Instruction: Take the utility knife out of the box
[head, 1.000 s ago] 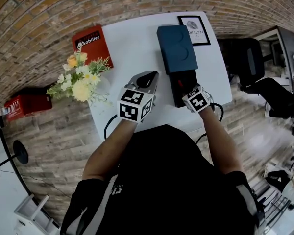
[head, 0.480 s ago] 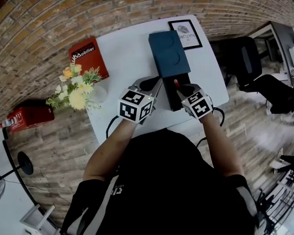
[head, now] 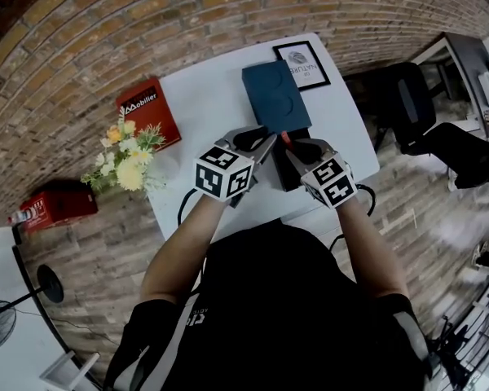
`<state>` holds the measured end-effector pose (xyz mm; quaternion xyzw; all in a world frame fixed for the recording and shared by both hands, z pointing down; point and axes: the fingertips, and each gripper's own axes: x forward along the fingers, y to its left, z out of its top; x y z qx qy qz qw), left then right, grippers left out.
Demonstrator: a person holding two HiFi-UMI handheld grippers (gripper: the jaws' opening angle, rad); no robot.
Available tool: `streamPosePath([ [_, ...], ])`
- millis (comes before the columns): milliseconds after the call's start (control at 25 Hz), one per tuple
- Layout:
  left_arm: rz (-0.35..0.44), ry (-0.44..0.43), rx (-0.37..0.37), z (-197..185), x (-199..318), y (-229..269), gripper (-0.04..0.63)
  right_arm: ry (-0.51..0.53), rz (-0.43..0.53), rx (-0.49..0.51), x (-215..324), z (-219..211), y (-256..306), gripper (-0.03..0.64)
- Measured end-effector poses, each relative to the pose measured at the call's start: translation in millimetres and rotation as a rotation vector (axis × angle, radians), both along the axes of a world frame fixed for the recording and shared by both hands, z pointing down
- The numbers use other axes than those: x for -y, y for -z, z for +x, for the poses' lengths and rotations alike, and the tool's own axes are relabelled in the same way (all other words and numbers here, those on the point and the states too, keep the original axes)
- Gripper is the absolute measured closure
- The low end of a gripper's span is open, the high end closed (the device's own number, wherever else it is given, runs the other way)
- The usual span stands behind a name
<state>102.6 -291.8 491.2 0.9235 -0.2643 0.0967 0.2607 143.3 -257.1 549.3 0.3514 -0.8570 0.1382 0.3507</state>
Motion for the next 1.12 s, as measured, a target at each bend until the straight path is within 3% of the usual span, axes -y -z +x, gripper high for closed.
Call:
streamPosePath([
  [920, 0.012, -0.012, -0.047, -4, -6, 26, 0.483, 0.119, 0.205, 0.167, -7, -53, 68, 0.545],
  [1120, 0.017, -0.017, -0.068, -8, -11, 29, 0.548, 0.115, 0.2, 0.177, -10, -59, 67, 0.543],
])
